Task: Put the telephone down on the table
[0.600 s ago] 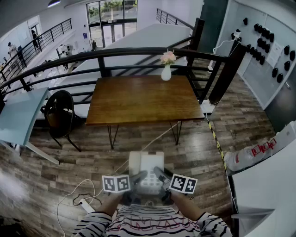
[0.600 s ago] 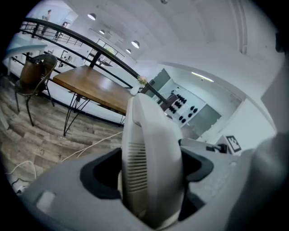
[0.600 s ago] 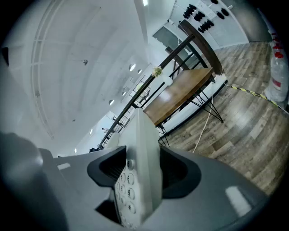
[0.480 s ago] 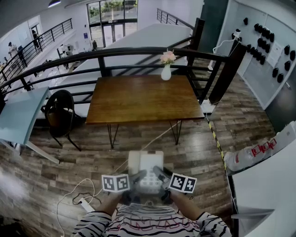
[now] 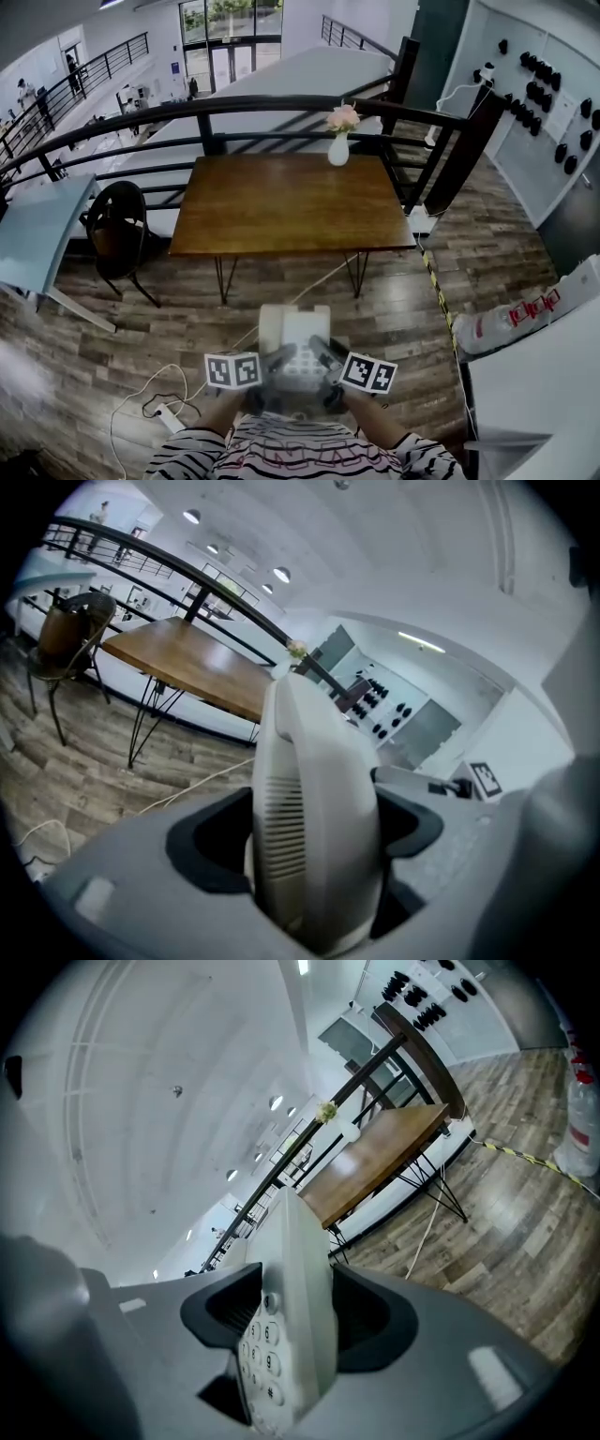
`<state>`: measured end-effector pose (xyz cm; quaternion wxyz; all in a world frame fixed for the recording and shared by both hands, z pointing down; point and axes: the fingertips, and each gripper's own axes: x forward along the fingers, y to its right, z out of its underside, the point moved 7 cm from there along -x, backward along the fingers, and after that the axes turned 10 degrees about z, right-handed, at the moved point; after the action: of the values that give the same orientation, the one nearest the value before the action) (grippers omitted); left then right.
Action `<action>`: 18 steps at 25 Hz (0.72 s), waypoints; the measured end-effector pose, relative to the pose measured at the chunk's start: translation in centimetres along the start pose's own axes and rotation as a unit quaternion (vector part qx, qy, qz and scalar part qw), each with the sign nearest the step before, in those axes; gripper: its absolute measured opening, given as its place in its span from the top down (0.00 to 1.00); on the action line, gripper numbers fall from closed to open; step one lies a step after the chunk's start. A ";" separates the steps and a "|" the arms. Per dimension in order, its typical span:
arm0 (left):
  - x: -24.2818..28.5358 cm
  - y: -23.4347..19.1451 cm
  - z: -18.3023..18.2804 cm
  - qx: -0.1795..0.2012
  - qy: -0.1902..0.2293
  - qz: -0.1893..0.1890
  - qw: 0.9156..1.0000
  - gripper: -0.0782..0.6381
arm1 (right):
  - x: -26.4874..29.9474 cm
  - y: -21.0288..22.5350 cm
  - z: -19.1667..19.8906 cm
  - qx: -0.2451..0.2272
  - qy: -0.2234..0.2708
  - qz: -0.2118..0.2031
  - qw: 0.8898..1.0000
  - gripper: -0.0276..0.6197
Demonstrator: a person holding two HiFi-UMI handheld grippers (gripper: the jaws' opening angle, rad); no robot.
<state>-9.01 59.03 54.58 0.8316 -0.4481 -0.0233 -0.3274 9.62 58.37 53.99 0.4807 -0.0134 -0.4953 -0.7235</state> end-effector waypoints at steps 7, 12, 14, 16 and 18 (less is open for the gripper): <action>3.2 -4.4 -8.0 0.006 -0.013 0.013 1.000 0.36 | 6.7 -1.3 -5.7 0.010 0.015 0.012 1.000 0.59; 4.6 -7.2 -14.2 0.013 -0.022 0.021 0.999 0.36 | 11.4 -3.4 -9.8 0.012 0.030 0.017 0.999 0.59; 4.9 -8.3 -16.6 0.019 -0.027 0.025 0.999 0.36 | 13.1 -4.3 -11.1 0.016 0.037 0.018 0.999 0.59; 5.2 -9.4 -18.8 0.025 -0.033 0.030 0.999 0.36 | 14.8 -5.2 -12.2 0.022 0.045 0.020 0.999 0.59; 5.7 -10.6 -20.7 0.031 -0.040 0.036 0.998 0.36 | 16.3 -5.7 -13.1 0.029 0.054 0.024 0.998 0.59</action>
<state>-15.77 36.24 51.83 0.8544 -0.4357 -0.0508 -0.2784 2.84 37.95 51.39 0.5241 0.0272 -0.4892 -0.6966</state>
